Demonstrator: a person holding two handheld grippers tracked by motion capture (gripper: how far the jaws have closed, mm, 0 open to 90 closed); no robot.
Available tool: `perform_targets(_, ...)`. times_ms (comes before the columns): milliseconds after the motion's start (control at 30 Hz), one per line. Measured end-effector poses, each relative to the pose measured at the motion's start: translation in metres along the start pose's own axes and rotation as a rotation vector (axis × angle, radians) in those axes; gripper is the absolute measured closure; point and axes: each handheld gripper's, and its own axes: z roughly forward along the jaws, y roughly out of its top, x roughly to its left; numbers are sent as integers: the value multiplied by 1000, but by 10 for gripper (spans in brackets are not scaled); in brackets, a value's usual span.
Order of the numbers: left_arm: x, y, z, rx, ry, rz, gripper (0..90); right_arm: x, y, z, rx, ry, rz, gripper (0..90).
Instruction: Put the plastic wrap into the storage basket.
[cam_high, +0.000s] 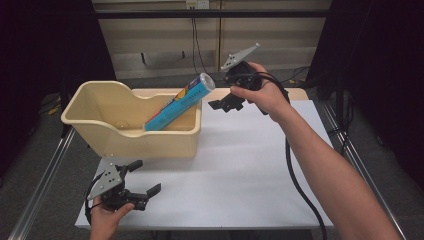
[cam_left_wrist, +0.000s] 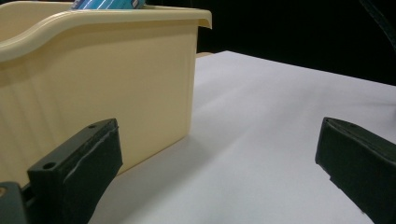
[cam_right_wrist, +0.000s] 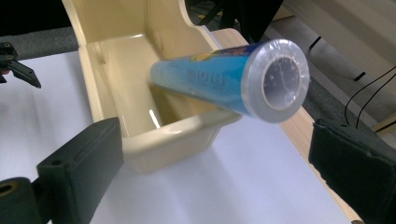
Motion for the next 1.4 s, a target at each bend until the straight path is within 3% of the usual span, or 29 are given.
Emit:
perform_targets(167, 1, 0, 1, 19, -8, 17, 3, 0, -13, -6, -12, 4, 9, 28)
perform_targets(667, 0, -1, 3, 19, -2, 6, 3, 5, -46, -21, -73, -1, 22, 20)
perform_targets(1400, 0, -2, 6, 26, -5, 5, 3, 3, -110, -45, -169, -31, 114, 20)
